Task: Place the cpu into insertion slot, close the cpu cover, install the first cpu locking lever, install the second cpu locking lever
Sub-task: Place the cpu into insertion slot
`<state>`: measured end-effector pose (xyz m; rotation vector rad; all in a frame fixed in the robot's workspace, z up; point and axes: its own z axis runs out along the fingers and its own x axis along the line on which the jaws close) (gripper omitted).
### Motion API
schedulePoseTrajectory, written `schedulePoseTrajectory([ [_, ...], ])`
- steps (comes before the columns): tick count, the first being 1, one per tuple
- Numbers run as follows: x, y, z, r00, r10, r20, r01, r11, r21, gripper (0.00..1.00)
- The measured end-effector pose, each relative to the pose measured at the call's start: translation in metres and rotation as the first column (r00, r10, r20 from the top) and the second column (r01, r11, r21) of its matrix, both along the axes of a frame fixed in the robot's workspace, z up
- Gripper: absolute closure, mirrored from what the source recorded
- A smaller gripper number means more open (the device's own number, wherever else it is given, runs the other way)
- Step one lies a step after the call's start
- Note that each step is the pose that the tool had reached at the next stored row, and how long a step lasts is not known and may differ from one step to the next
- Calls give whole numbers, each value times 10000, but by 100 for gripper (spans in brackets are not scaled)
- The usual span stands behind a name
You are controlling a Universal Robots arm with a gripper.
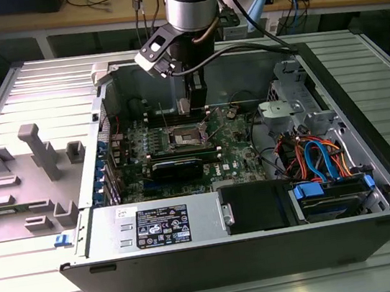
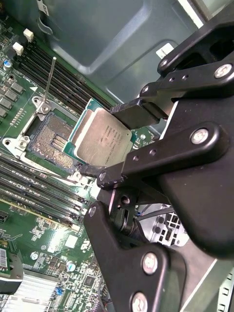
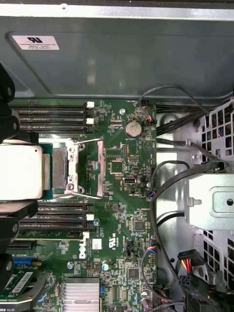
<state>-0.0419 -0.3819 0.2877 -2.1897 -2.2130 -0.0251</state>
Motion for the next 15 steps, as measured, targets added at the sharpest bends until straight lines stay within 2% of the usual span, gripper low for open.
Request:
schedulePoseTrajectory([
  [9, -4, -20, -10, 10000, 0, 0, 0, 10000, -1, 46],
  [11, -4, -22, -58, 10000, 0, 0, 0, 10000, 0, 46],
  [15, -4, -22, -59, 10000, 0, 0, 0, 10000, 0, 46],
])
